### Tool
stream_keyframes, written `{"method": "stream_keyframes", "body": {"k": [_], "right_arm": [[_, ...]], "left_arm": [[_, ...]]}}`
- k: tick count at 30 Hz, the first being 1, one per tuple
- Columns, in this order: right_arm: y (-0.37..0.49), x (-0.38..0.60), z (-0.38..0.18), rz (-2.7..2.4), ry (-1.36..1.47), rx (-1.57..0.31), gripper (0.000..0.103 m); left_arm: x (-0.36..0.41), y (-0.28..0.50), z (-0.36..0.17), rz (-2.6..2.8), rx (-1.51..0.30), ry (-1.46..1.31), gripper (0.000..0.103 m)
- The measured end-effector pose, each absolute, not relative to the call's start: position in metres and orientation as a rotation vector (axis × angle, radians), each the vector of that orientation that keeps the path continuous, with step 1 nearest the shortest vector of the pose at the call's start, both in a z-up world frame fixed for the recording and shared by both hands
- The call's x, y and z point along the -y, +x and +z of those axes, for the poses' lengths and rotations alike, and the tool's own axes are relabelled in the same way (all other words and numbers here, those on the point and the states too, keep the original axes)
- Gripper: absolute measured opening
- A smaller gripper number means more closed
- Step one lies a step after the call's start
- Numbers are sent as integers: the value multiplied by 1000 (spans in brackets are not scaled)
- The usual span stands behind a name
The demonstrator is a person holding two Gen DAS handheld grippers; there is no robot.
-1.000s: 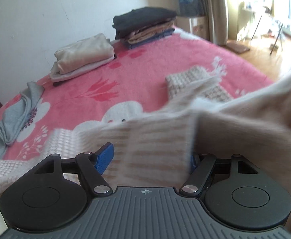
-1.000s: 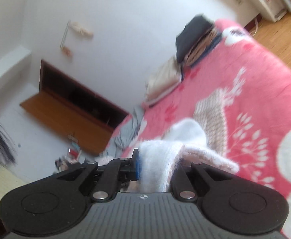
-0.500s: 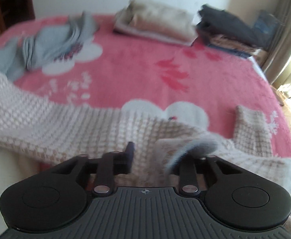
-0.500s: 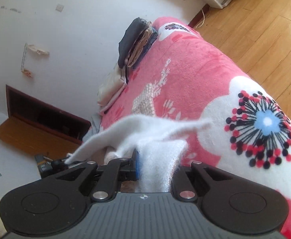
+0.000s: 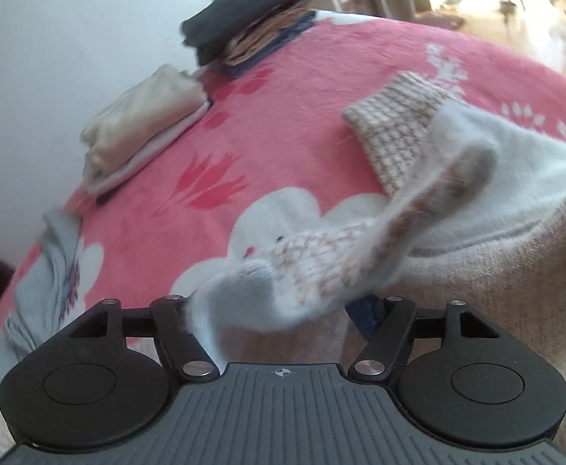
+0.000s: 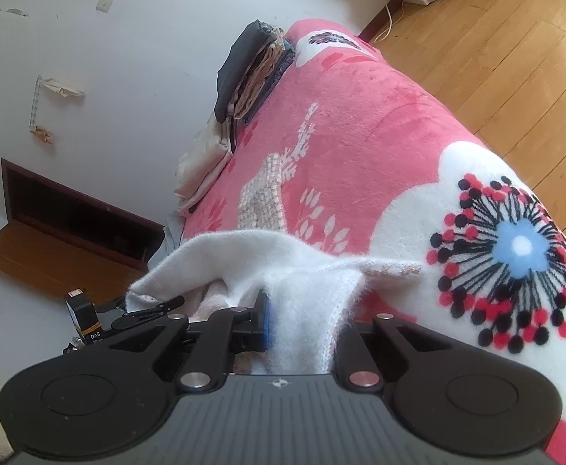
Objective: Fold clothes
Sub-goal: 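Lift the cardigan high with both grippers and shake it open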
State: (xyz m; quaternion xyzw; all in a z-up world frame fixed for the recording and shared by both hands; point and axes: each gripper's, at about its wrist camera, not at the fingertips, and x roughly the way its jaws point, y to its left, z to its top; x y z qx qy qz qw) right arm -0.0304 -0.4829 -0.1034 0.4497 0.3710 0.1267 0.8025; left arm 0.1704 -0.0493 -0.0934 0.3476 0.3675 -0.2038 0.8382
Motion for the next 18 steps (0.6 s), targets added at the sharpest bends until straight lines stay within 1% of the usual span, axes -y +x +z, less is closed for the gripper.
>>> {"method": "stream_keyframes", "body": {"k": [2, 3, 4, 5, 7, 9, 11, 14, 18], "right_arm": [[-30, 482, -103, 266, 956, -798, 12], [-30, 481, -103, 262, 952, -799, 12], [-30, 480, -102, 258, 947, -801, 12], [-30, 478, -101, 253, 940, -802, 13], [-30, 476, -101, 244, 927, -806, 13], [-27, 472, -102, 235, 911, -822, 14], [-23, 466, -103, 227, 872, -828, 15], [-19, 451, -96, 187, 739, -812, 13], [-27, 424, -61, 140, 520, -726, 11]], "left_arm": [[57, 175, -100, -441, -784, 747, 69], [58, 178, -102, -442, -797, 737, 65], [59, 182, -105, -442, -810, 727, 55], [59, 184, -106, -439, -821, 700, 49], [57, 188, -106, -431, -842, 640, 28], [56, 189, -103, -409, -839, 595, 16], [55, 188, -100, -385, -834, 550, 12], [45, 180, -78, -359, -792, 453, 10], [15, 149, -19, -315, -647, 368, 9]]}}
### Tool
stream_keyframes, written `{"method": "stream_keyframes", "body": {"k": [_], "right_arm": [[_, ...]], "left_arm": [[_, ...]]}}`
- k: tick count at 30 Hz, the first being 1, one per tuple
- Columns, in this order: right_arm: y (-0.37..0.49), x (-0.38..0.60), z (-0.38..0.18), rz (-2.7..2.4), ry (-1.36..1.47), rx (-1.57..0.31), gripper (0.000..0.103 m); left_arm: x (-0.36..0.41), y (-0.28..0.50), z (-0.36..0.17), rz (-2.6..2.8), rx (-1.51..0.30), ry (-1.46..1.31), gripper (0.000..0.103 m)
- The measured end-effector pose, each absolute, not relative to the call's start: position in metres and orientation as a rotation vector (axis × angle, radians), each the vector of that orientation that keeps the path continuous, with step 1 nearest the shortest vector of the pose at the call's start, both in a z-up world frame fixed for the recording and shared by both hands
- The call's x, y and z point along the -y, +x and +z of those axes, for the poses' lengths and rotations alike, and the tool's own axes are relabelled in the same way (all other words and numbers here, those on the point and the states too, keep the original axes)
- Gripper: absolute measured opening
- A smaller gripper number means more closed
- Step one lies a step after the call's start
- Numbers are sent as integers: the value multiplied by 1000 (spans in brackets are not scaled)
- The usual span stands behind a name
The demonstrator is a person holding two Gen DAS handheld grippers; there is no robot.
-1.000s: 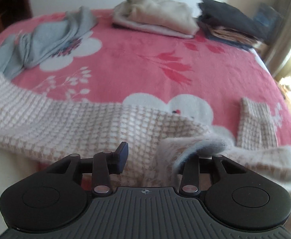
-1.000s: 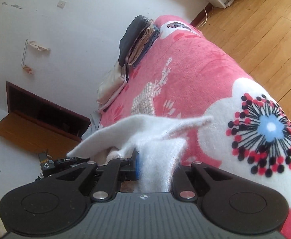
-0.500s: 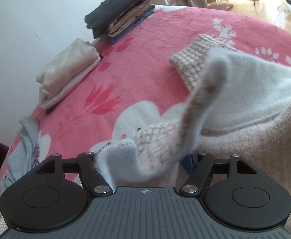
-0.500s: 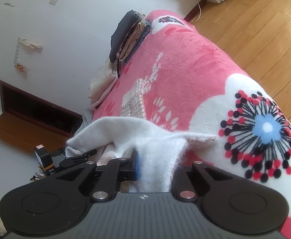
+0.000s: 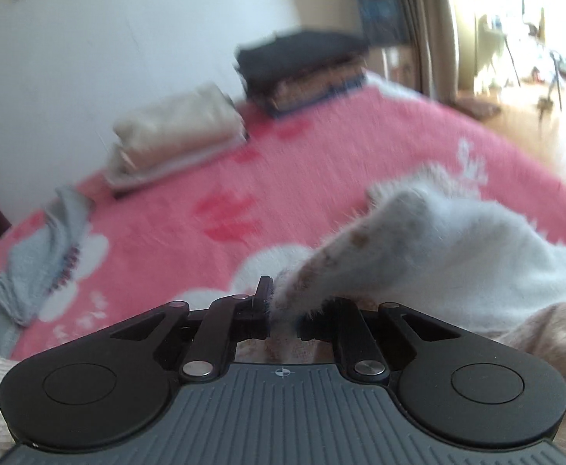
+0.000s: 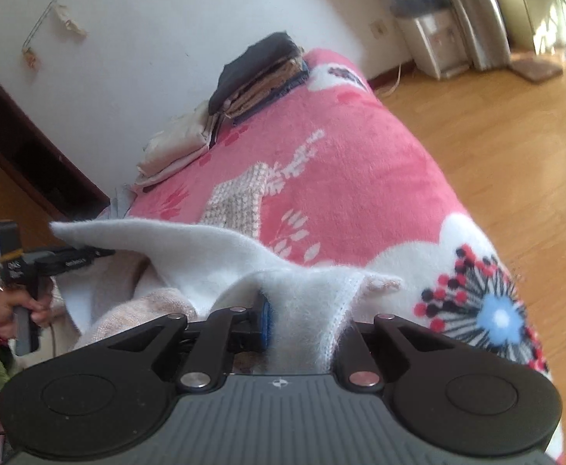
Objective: Fold clothes
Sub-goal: 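Lift the cardigan high with both grippers and shake it open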
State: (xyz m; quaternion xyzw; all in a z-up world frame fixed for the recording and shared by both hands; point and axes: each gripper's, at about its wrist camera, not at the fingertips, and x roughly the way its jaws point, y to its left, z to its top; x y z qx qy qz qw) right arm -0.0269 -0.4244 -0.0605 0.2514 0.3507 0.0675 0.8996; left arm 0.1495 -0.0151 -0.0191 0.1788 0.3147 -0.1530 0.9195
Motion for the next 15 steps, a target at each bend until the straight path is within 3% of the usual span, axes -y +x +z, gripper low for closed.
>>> {"method": "stream_keyframes", "body": {"k": [15], "right_arm": [[-121, 333, 192, 55, -109, 34, 6]], "left_arm": [[-161, -5, 225, -423, -97, -115, 9]]}}
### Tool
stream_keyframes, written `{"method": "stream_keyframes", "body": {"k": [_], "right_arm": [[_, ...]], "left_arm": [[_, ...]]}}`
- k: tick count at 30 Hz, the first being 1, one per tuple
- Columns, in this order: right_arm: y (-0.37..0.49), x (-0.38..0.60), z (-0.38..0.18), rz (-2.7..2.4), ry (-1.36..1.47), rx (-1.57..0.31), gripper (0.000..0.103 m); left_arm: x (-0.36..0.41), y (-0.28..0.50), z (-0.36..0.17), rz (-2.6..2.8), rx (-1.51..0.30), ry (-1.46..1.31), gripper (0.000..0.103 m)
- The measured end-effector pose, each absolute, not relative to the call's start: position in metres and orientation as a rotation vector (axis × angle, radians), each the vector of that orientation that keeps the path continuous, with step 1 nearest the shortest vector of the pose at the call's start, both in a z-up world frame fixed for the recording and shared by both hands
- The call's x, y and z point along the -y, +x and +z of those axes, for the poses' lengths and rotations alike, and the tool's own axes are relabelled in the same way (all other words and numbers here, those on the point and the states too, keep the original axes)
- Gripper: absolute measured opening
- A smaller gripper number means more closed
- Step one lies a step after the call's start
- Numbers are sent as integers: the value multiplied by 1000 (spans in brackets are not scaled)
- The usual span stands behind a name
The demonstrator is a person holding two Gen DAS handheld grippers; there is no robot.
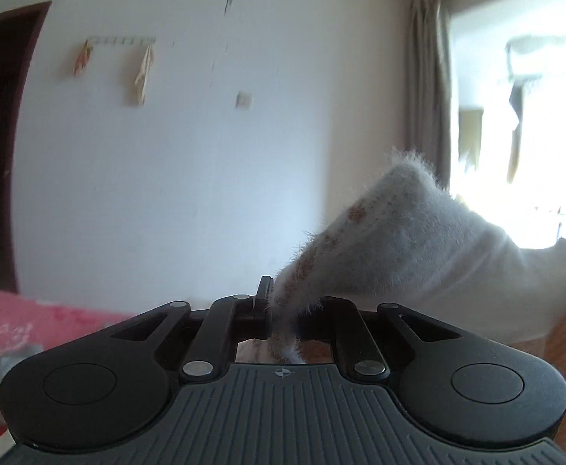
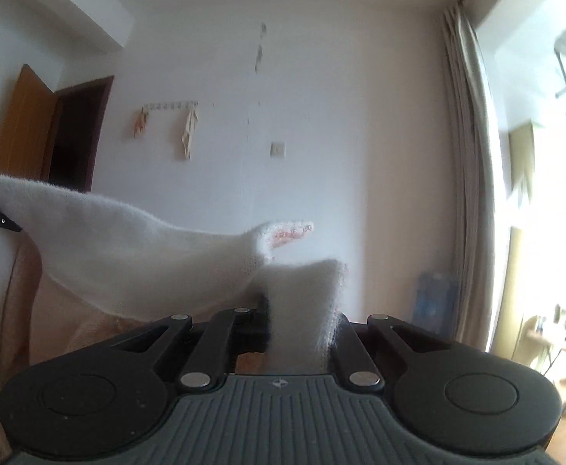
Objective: Fold clothes
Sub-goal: 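Lift the cardigan high with both grippers and shake it open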
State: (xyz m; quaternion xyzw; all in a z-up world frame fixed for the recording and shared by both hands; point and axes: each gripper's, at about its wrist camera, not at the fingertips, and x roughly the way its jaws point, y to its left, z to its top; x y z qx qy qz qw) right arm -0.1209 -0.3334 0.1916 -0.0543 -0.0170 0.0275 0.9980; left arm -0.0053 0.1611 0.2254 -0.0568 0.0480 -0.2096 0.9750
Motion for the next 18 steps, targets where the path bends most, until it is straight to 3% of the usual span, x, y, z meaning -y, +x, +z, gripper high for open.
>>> {"method": "stream_keyframes", "body": {"k": [7, 18], "right_arm": [[-181, 301, 254, -67, -301, 324, 5], [-214, 281, 289, -184, -401, 405, 5]], "left_arm": [[-173, -46, 266, -512, 81, -35, 9], [-168, -63, 269, -586, 92, 31, 10]]}}
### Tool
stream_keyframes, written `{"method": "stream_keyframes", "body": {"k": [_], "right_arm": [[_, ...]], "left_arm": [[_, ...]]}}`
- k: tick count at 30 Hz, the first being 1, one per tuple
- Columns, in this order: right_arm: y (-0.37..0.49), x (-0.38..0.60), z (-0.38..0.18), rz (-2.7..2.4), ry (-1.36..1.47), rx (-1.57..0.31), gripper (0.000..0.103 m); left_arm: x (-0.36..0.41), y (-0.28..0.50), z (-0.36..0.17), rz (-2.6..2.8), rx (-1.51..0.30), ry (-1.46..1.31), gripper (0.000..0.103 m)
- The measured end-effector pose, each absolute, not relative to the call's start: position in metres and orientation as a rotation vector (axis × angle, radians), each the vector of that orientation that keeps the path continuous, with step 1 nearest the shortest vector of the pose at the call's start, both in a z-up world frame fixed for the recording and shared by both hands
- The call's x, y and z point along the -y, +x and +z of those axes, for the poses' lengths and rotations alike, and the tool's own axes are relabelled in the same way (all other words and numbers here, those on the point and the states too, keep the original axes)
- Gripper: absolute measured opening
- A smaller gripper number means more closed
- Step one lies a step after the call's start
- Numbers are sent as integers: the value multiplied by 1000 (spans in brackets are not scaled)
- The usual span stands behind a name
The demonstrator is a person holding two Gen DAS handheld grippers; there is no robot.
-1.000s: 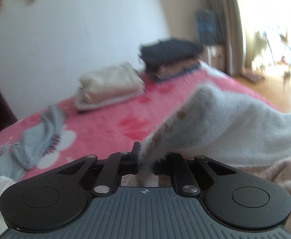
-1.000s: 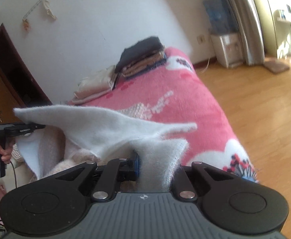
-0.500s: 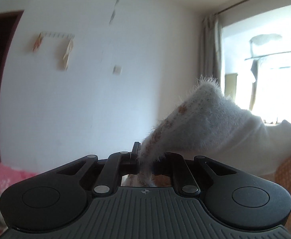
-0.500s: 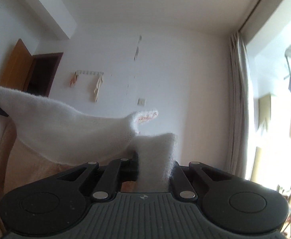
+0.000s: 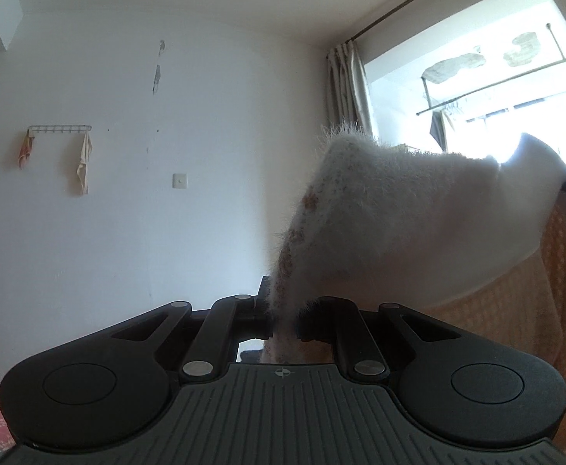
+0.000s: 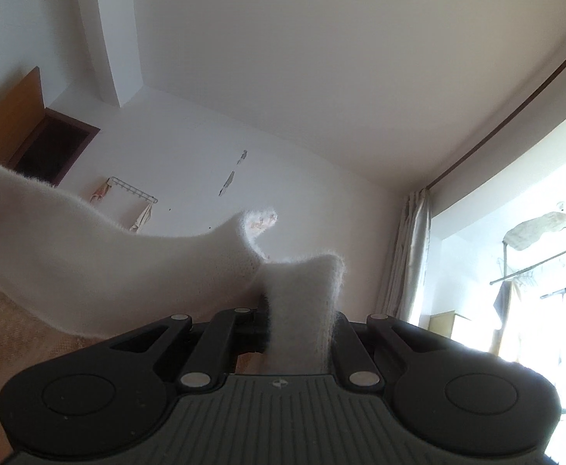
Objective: Fold clothes
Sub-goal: 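Lift the cardigan high with both grippers and shake it open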
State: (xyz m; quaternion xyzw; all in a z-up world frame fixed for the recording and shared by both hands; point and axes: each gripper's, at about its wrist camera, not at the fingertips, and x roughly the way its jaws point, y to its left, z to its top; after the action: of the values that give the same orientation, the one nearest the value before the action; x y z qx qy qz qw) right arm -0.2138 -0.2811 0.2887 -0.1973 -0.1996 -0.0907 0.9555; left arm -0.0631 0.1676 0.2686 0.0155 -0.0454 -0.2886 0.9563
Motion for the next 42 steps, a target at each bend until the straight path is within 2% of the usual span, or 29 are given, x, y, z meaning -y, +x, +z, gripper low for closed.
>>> {"method": "stream_keyframes", "body": {"k": [14, 19, 23, 26, 29, 35, 42], "right_arm": [[-299, 319, 330, -56, -274, 644, 5], [-295, 349, 344, 88, -157, 689, 5], [-279, 369, 334, 188, -93, 665, 5], [-245, 379, 310, 219, -79, 533, 5], [-194, 387, 270, 247, -65, 344, 5], [-47, 371, 162, 209, -106, -104, 5], [92, 351, 66, 178, -98, -434, 5]], "left_arm": [[-197, -122, 323, -764, 310, -102, 10], [-202, -112, 322, -816, 328, -150, 10], [-200, -72, 290, -818, 240, -196, 11], [-197, -38, 258, -805, 149, -238, 11], [-186, 18, 192, -722, -20, -282, 11], [-141, 142, 53, -487, -448, -183, 10], [-133, 207, -19, -343, -609, -183, 10]]}}
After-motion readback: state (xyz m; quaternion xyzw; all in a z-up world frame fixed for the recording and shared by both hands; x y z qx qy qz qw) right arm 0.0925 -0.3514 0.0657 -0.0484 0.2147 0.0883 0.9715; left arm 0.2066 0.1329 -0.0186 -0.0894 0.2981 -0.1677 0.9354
